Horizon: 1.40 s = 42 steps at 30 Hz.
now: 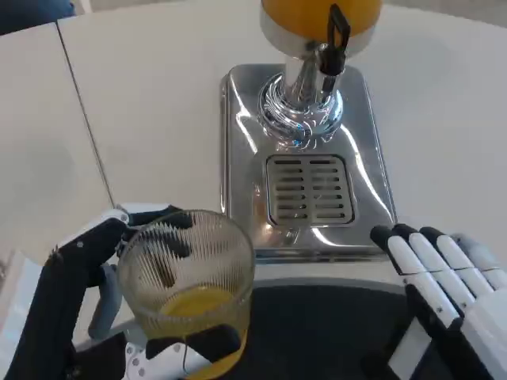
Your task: Grasp the cup under the faucet to collect the drink, then remove the cup.
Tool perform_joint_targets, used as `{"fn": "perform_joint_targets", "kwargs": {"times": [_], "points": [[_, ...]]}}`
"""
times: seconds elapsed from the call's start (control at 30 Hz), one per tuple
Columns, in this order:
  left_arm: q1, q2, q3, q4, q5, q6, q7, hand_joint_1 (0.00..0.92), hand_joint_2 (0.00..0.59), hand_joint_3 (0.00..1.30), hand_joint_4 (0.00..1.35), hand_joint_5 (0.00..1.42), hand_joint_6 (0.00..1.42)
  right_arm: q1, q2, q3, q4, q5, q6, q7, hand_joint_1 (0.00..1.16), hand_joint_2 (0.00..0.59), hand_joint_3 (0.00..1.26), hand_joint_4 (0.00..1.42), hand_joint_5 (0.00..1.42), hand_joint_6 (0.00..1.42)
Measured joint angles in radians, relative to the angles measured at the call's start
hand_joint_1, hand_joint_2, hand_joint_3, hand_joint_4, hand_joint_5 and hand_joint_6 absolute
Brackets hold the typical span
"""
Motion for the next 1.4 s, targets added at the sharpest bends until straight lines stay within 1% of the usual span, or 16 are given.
{"fn": "perform_joint_targets", "kwargs": {"times": [0.1, 0.17, 0.37, 0.5, 0.63, 0.7, 0.87, 1.0, 1.07, 1.23, 1.33, 1.4], "points": [[0.011, -0.009, 0.000, 0.000, 0.003, -0.026, -0.001, 0.829, 0.000, 1.14, 1.23, 1.27, 1.42, 0.012, 0.004, 0.022, -0.015, 0.000, -0.019, 0.000, 0.20, 0.467, 0.00, 0.00, 0.00, 0.00], [0.012, -0.012, 0.001, 0.000, 0.003, -0.033, -0.006, 0.830, 0.000, 1.14, 1.23, 1.27, 1.42, 0.016, 0.004, 0.027, -0.022, 0.001, -0.029, 0.000, 0.20, 0.467, 0.00, 0.00, 0.00, 0.00], [0.009, -0.021, 0.000, -0.001, 0.003, -0.033, -0.019, 0.831, 0.000, 1.14, 1.23, 1.27, 1.42, 0.064, 0.003, 0.041, -0.027, 0.007, -0.057, 0.000, 0.19, 0.469, 0.00, 0.00, 0.00, 0.00], [0.008, -0.029, -0.001, -0.003, 0.003, -0.033, -0.023, 0.831, 0.000, 1.14, 1.23, 1.27, 1.42, 0.066, 0.002, 0.055, -0.033, 0.011, -0.068, 0.001, 0.19, 0.471, 0.00, 0.00, 0.00, 0.00], [0.002, -0.031, -0.002, -0.004, 0.003, -0.033, -0.031, 0.832, 0.000, 1.14, 1.23, 1.27, 1.42, 0.071, -0.007, 0.069, -0.041, 0.020, -0.081, 0.009, 0.19, 0.475, 0.00, 0.00, 0.00, 0.00], [-0.004, -0.032, -0.002, -0.005, 0.003, -0.033, -0.035, 0.832, 0.000, 1.14, 1.23, 1.27, 1.42, 0.078, -0.009, 0.077, -0.046, 0.020, -0.089, 0.012, 0.18, 0.488, 0.00, 0.00, 0.00, 0.00], [-0.005, -0.030, -0.002, -0.016, 0.003, -0.033, -0.052, 0.832, 0.000, 1.14, 1.23, 1.27, 1.42, 0.076, -0.007, 0.091, -0.053, 0.020, -0.088, 0.030, 0.17, 0.489, 0.00, 0.00, 0.00, 0.00], [-0.009, -0.031, -0.006, -0.016, 0.004, -0.033, -0.061, 0.832, 0.000, 1.14, 1.23, 1.27, 1.42, 0.057, 0.006, 0.103, -0.057, 0.018, -0.078, 0.039, 0.17, 0.489, 0.00, 0.00, 0.00, 0.00], [-0.014, -0.033, -0.015, -0.016, 0.007, -0.033, -0.062, 0.832, 0.000, 1.14, 1.23, 1.27, 1.42, 0.046, 0.023, 0.111, -0.056, 0.005, -0.069, 0.041, 0.17, 0.489, 0.00, 0.00, 0.00, 0.00], [-0.020, -0.044, -0.028, -0.022, 0.009, -0.030, -0.062, 0.832, 0.000, 1.14, 1.23, 1.25, 1.42, 0.034, 0.048, 0.145, -0.055, -0.025, -0.058, 0.041, 0.17, 0.489, 0.00, 0.00, 0.00, 0.00], [-0.021, -0.045, -0.034, -0.028, 0.009, -0.030, -0.068, 0.832, 0.000, 1.14, 1.23, 1.25, 1.42, 0.024, 0.056, 0.162, -0.054, -0.040, -0.056, 0.041, 0.17, 0.489, 0.00, 0.00, 0.00, 0.00], [-0.018, -0.044, -0.036, -0.029, 0.009, -0.030, -0.074, 0.832, 0.000, 1.14, 1.23, 1.25, 1.42, 0.022, 0.058, 0.164, -0.054, -0.041, -0.056, 0.041, 0.17, 0.489, 0.00, 0.00, 0.00, 0.00]]}}
